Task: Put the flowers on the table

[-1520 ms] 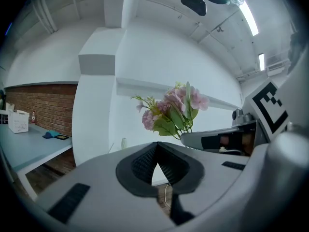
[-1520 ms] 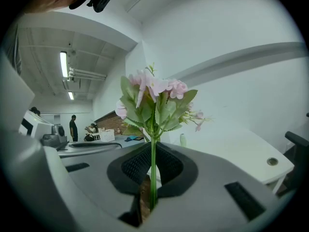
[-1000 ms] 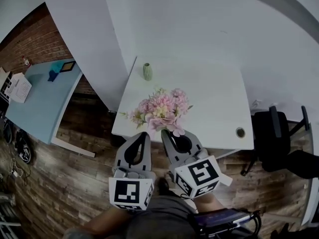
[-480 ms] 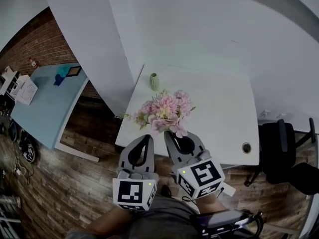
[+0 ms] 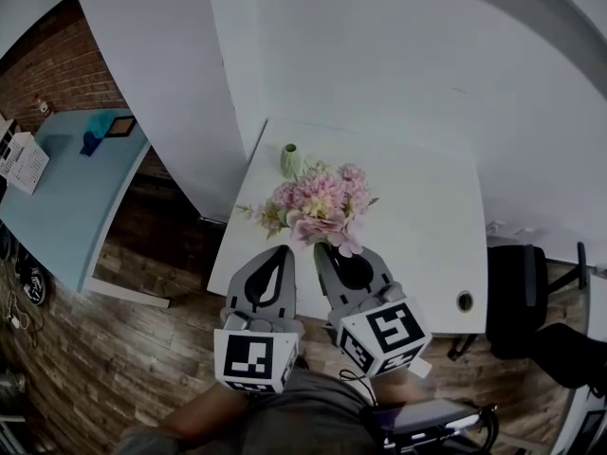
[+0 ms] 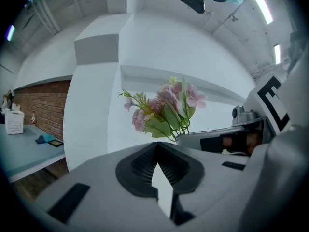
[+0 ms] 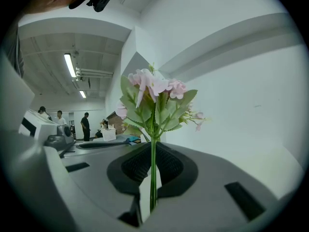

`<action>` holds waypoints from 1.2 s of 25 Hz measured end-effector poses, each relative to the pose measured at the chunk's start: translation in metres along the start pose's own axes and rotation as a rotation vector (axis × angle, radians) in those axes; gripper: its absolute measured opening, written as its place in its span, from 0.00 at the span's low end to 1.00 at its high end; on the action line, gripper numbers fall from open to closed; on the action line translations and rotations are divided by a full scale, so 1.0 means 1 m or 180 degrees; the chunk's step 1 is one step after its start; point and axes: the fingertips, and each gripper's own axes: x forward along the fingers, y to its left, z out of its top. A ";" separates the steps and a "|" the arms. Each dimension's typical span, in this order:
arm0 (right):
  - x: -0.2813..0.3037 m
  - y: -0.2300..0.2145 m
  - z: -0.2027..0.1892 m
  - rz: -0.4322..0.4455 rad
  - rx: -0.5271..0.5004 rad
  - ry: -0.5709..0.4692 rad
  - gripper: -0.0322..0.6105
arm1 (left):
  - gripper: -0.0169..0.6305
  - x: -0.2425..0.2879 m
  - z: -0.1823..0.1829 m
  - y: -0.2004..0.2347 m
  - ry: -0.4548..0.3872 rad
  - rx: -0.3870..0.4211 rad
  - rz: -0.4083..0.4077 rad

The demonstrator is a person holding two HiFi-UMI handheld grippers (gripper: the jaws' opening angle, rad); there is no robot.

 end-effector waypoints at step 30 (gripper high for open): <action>0.012 -0.006 -0.003 -0.0333 -0.0016 -0.0539 0.08 | 0.04 -0.011 -0.055 0.038 -0.0169 -0.0059 -0.0139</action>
